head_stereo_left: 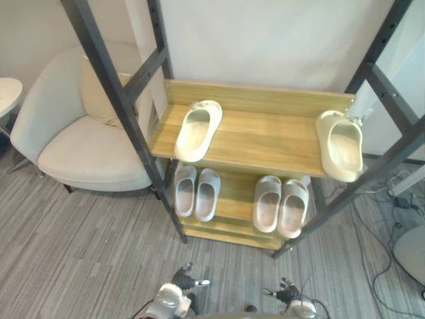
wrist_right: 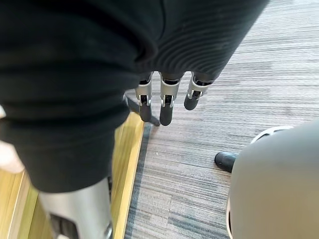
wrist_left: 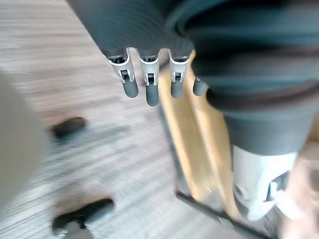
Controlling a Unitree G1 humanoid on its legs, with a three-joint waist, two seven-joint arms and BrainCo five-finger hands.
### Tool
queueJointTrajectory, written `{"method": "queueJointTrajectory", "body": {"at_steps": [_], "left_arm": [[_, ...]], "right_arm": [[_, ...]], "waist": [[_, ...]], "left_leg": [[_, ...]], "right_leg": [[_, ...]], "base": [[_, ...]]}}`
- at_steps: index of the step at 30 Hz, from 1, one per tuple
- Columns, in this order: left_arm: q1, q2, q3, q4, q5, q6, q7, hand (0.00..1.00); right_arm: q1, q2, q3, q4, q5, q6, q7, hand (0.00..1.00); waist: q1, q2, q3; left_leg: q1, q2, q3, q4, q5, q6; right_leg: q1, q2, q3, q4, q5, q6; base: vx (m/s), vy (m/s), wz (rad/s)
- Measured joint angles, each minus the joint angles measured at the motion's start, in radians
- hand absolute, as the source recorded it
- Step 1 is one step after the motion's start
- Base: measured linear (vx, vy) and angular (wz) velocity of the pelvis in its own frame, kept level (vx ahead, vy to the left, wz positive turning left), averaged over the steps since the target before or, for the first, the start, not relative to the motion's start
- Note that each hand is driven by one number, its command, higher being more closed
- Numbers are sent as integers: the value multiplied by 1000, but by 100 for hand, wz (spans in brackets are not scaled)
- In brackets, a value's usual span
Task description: Organize the slippers on the shoe rack
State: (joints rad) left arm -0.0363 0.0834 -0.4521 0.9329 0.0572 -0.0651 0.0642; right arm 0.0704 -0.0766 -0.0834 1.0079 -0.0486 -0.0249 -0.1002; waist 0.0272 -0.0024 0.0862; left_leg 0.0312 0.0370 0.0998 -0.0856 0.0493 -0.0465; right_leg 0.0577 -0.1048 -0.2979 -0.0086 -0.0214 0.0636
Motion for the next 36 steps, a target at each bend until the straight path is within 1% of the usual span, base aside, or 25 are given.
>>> {"method": "queueJointTrajectory", "body": {"at_steps": [2, 3, 6, 11, 12, 14, 16, 19, 21, 23, 24, 27, 30, 34, 36], "left_arm": [[-4, 6, -51, -68, -1, -9, -8, 0], [-3, 14, -98, -154, -18, -17, -11, 0], [-7, 21, -154, -351, -73, -37, -29, 0], [-53, 24, -198, -617, -183, -66, -29, 0], [-59, 24, -198, -637, -198, -70, -28, 0], [-93, 24, -199, -727, -286, -86, -28, 0], [-116, 25, -201, -769, -336, -90, -27, 0], [-145, 30, -202, -836, -376, -95, -22, 0], [-165, 38, -201, -870, -385, -97, -18, 0], [-203, 58, -190, -924, -384, -101, 12, 0], [-211, 58, -186, -929, -384, -103, 16, 0], [-255, 58, -131, -963, -380, -125, 57, 0], [-302, 57, -99, -976, -372, -126, 90, 0], [-374, 58, -45, -1000, -371, -127, 107, 0], [-425, 64, 21, -998, -347, -127, 122, 0]], "right_arm": [[0, 2, -11, 0, 10, 0, -1, 0], [8, 2, -19, 0, 10, -1, -5, 0], [10, 2, -30, -4, 12, -4, -14, 0], [15, 1, -30, -5, 12, -5, -22, 0], [15, 0, -30, -6, 12, -5, -22, 0], [15, -4, -28, -7, 12, -5, -22, 0], [14, -5, -26, -7, 12, -5, -23, 0], [14, -8, -16, -9, 12, -5, -25, 0], [14, -10, -9, -9, 12, -5, -26, 0], [14, -13, 13, -10, 13, -6, -27, 0], [14, -13, 15, -11, 13, -6, -27, 0], [14, -13, 31, -11, 13, -6, -27, 0], [16, -19, 45, -10, 15, -7, -27, 0], [17, -29, 47, -10, 18, -7, -26, 0], [18, -37, 46, -10, 18, -7, -25, 0]], "waist": [[-5, 0, -1], [-7, 0, -10], [-15, 1, -12], [-18, 8, -30], [-18, 9, -33], [-18, 17, -39], [-19, 19, -41], [-21, 19, -41], [-21, 18, -41], [-22, 18, -42], [-22, 18, -43], [-22, 18, -52], [-22, 17, -57], [-22, 14, -59], [-22, 12, -61]], "left_leg": [[12, -4, -2, -9, 4, 2], [14, -10, -2, -16, 4, 2], [13, -13, -3, -16, 2, -1], [9, -17, -4, -16, 4, 5], [9, -18, -3, -16, 4, 5], [8, -20, -3, -16, 4, 5], [8, -18, -5, -16, 4, 5], [9, -18, -8, -16, 3, 5], [12, -18, -9, -16, 3, 5], [25, -18, -8, -17, -1, 4], [27, -18, -8, -17, -1, 4], [27, -18, -5, -17, -2, 4], [22, -13, -5, -17, -2, 4], [16, -15, -2, -17, -2, 4], [12, -15, 0, -16, -1, 4]], "right_leg": [[10, -2, -1, -8, 2, 3], [13, -3, -1, -17, 5, 9], [13, -9, -1, -20, 6, 10], [13, -10, -1, -30, 12, 9], [13, -10, 0, -30, 12, 9], [14, -8, 1, -32, 12, 8], [14, -5, 1, -33, 13, 7], [17, -3, 1, -38, 15, 5], [22, -3, 1, -44, 18, 4], [40, -2, 1, -56, 23, 4], [42, -2, 1, -57, 23, 4], [44, -1, 1, -65, 26, 3], [37, -3, 8, -64, 28, 5], [29, -5, 13, -59, 28, 6], [22, -6, 15, -54, 29, 8]], "base": [[-38, 32, 2], [-13, 31, 1], [-3, 12, 0], [15, 1, 0], [58, 5, -3], [59, 0, -2], [44, -11, -1], [24, -8, -1], [0, 0, 0], [-16, 3, -1], [-44, 4, -2], [-39, 3, -4], [-11, 1, -1], [0, 0, 0], [0, 0, 0]]}}
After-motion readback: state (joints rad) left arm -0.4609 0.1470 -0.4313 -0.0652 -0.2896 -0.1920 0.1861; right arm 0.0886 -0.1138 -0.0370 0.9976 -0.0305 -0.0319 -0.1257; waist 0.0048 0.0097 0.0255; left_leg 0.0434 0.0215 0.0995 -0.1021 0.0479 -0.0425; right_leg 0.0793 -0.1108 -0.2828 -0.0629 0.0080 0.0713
